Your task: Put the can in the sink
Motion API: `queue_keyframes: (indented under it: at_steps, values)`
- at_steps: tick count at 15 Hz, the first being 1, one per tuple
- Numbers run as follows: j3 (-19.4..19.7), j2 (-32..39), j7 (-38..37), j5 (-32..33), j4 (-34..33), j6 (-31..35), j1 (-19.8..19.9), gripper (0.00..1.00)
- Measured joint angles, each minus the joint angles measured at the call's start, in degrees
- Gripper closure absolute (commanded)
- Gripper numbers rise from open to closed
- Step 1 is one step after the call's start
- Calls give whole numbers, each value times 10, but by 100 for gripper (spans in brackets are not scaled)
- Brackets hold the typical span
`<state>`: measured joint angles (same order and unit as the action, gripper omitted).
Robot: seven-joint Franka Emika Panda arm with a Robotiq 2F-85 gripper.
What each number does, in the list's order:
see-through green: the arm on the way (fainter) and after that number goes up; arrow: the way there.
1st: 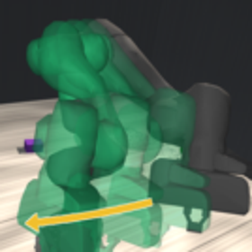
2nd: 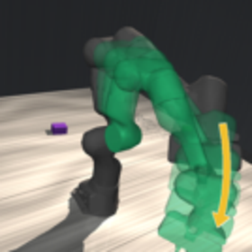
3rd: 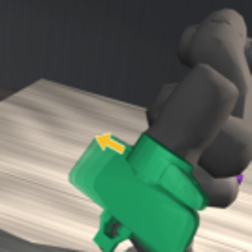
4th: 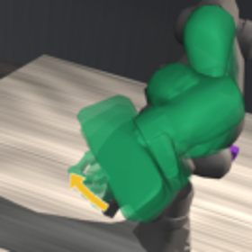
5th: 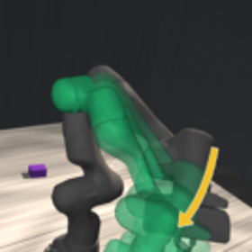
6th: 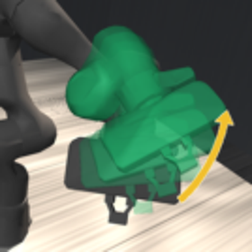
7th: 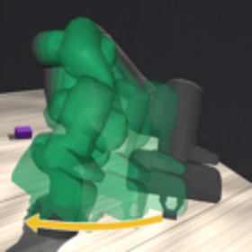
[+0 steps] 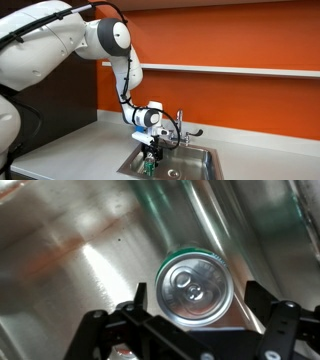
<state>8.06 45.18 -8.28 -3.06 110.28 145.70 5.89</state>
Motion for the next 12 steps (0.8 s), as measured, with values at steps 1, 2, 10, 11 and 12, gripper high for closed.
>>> queue_keyframes:
  at_steps: [1, 2, 10, 11, 12]
  values:
    - [0, 0, -1, 0, 0, 0, -1, 0]
    - [0, -1, -3, 0, 0, 0, -2, 0]
    - [2, -28, -19, 0, 22, -1, -14, 0]
    - [4, -34, -22, 0, 25, -1, -15, 0]
    - [5, -39, -24, 0, 29, -1, -16, 0]
